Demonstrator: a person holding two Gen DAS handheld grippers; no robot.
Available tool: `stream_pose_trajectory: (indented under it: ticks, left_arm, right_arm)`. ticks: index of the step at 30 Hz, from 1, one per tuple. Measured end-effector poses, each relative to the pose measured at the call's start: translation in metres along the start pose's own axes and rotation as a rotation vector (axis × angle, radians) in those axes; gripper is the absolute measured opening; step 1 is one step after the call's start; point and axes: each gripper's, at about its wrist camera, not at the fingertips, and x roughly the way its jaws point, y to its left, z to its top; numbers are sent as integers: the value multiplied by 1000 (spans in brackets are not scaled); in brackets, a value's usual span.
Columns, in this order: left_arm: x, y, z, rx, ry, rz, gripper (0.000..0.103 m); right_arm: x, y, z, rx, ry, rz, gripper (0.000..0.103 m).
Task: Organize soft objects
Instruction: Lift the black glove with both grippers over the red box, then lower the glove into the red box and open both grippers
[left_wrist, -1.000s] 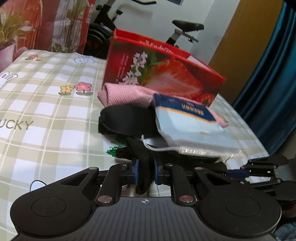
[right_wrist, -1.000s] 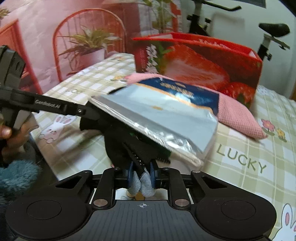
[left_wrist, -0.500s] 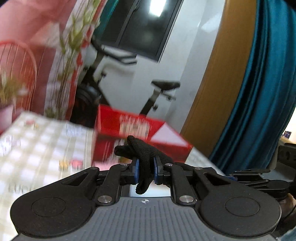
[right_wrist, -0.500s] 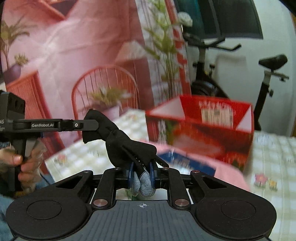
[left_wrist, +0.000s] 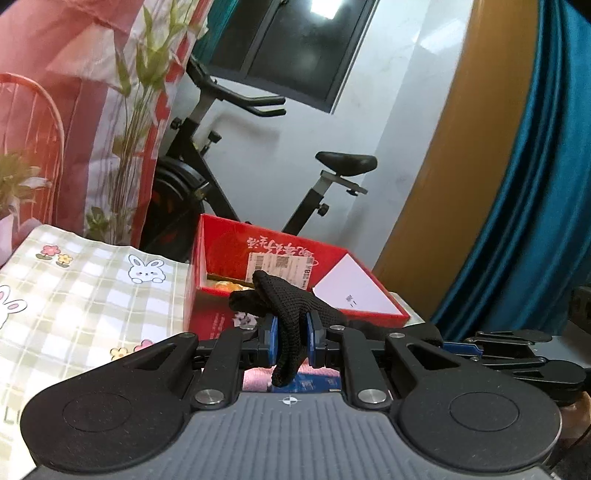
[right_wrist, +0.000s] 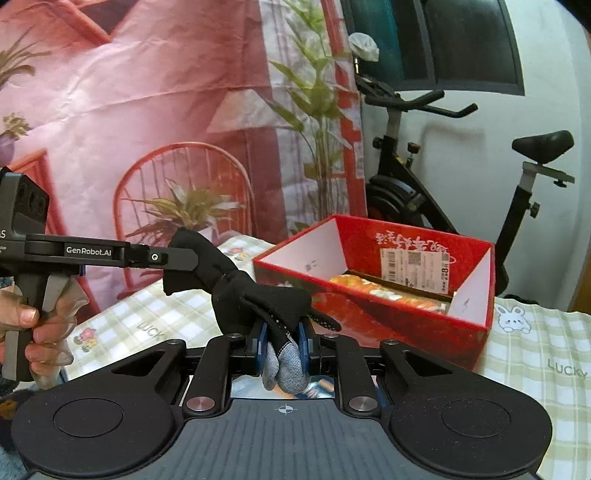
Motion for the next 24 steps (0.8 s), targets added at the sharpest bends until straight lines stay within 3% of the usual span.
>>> stream_pose_trajectory:
  ticks: [6, 13, 19, 21, 24]
  left_arm:
    - [42, 3, 28, 18, -5, 19, 16]
    - [102, 19, 57, -17, 45, 38, 18]
    - [131, 20, 58, 34, 103, 38, 19]
    - [137, 23, 55, 31, 129, 45, 25]
    - [140, 27, 48, 36, 154, 53, 47]
  right_arm:
    - [31, -38, 26, 51, -13, -28, 16]
    - [83, -85, 50, 139, 12, -104, 15]
    - [124, -113, 46, 213, 72, -171, 15]
    - [133, -117, 41, 215, 100, -189, 16]
    - [141, -117, 34, 200, 127, -215, 22]
